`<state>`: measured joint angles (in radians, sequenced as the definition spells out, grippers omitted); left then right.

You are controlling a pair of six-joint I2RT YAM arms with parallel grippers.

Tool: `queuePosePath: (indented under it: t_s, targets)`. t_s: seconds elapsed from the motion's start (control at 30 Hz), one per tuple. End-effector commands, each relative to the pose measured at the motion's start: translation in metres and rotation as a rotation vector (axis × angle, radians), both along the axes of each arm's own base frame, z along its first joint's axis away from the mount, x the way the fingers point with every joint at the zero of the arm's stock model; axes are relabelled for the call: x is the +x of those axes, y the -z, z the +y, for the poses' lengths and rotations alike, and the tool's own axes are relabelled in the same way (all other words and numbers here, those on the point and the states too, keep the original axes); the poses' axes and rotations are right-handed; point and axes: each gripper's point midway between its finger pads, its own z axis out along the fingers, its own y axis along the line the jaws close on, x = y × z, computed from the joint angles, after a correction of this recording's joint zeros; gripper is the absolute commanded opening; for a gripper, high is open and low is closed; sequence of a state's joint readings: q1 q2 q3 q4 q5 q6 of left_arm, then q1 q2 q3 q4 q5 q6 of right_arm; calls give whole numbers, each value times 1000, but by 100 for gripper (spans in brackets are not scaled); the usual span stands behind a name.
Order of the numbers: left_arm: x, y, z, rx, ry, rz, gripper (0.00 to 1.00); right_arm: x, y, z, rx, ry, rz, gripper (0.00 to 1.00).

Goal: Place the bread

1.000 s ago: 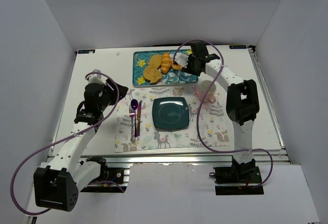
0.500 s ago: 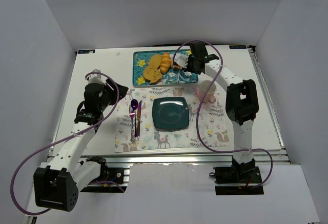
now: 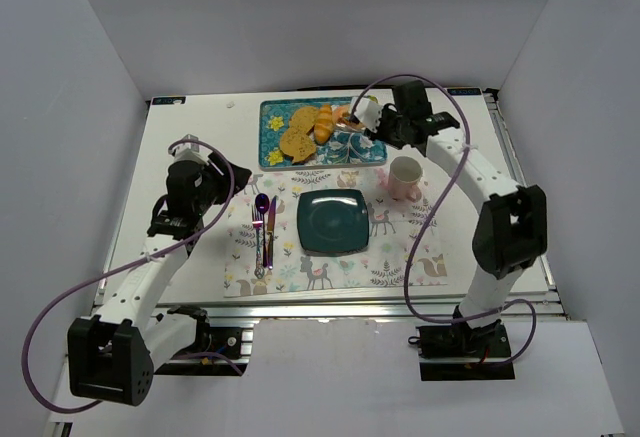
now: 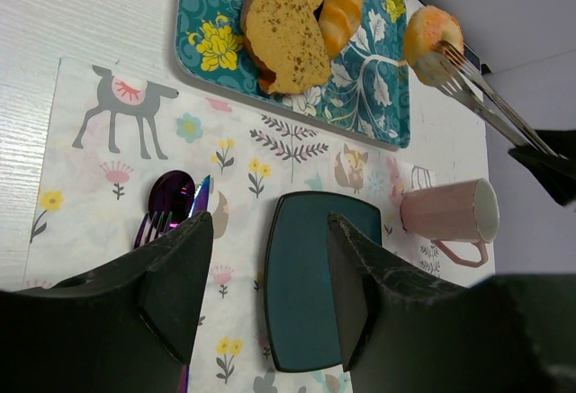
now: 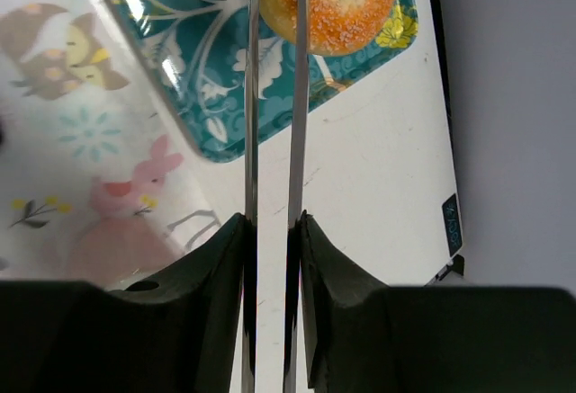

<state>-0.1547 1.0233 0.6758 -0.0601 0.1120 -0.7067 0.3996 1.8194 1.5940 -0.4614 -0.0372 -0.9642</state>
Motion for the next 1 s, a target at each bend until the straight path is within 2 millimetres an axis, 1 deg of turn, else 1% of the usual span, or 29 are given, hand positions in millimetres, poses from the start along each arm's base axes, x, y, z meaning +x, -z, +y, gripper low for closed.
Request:
queuePosePath:
  t_s: [0.0, 0.03, 0.07, 0.1, 0.13, 0.17, 0.2, 0.23, 0.27, 0.3, 0.33, 0.43, 0.53, 0.6, 0.7, 0.8, 0.83, 0.87, 0.9, 0.97]
  targets:
    - [5, -10, -3, 4, 12, -40, 63, -30, -21, 13, 106, -71, 23, 5]
    - [6, -10, -2, 4, 10, -40, 63, -42, -20, 16, 121, -101, 51, 5]
    - [6, -12, -2, 6, 13, -43, 63, -65, -27, 22, 158, -168, 82, 4]
    - [7, -12, -2, 8, 10, -43, 63, -84, -12, 23, 147, -217, 124, 4]
    - [7, -13, -2, 7, 12, -46, 63, -103, -25, 27, 164, -267, 106, 4]
    - [6, -12, -2, 9, 12, -45, 63, -126, -19, 31, 183, -323, 153, 4]
    - [6, -12, -2, 11, 11, -47, 63, -147, -1, 29, 174, -353, 207, 4]
    - [6, -12, -2, 9, 11, -48, 63, -166, -9, 35, 187, -402, 193, 5]
    - [5, -10, -2, 8, 10, -45, 63, -177, -3, 34, 180, -414, 206, 6]
    - [4, -9, -2, 7, 13, -44, 63, -196, 16, 35, 161, -432, 252, 6]
    - [4, -9, -2, 5, 13, -46, 63, -204, 15, 32, 161, -431, 248, 8]
    - [3, -8, -3, -2, 15, -45, 63, -225, 31, 27, 158, -413, 307, 10]
    - [2, -8, -4, -2, 20, -47, 63, -237, 43, 27, 160, -409, 338, 15]
    - [1, -7, -3, 0, 19, -44, 63, -238, 49, 27, 157, -395, 341, 16]
    - [-1, -9, -3, 1, 19, -49, 63, -236, 52, 27, 157, -381, 333, 19]
    - [-3, -10, -2, 1, 18, -52, 63, -233, 57, 25, 143, -370, 333, 27]
    - [-4, -8, -2, 0, 17, -49, 63, -233, 58, 25, 141, -371, 336, 33]
    - [-5, -9, -1, -1, 14, -52, 63, -234, 57, 25, 139, -377, 338, 35]
    - [-5, -11, -1, -2, 14, -56, 63, -234, 55, 25, 141, -380, 335, 42]
    - [-7, -11, 0, -3, 7, -60, 63, -237, 54, 26, 145, -388, 337, 50]
